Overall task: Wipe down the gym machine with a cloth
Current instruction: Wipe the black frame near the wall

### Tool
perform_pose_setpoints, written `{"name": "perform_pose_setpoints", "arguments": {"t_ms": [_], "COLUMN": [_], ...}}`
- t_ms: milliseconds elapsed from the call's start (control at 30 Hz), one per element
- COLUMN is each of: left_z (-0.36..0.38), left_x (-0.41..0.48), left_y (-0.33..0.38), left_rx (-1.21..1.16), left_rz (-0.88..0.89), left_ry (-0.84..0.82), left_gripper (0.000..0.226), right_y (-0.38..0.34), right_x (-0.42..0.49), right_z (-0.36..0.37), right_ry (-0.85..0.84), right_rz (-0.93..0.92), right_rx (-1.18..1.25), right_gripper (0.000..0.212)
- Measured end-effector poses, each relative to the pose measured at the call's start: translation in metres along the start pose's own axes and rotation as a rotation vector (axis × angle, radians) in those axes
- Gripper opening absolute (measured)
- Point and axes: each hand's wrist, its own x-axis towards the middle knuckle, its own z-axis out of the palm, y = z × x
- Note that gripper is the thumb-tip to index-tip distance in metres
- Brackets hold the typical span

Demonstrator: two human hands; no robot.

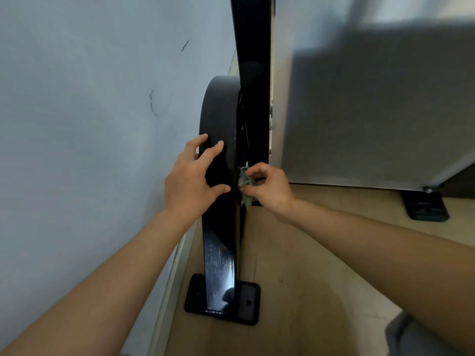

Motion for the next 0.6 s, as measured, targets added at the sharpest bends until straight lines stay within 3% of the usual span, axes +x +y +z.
{"name": "perform_pose_setpoints", "arguments": {"t_ms": [600], "left_z": [-0.001], "left_x": [-0.006], "left_y": [0.004], "left_rx": [-0.040], "left_rz": [0.004], "left_ry": [-0.011], "left_gripper": [0.096], "right_y": [0.096], "right_x": [-0.089], "right_z": [0.033], "right_ry": [-0.281], "right_rz": [0.324], "right_rx": [-0.260], "right_gripper": [0.043]}}
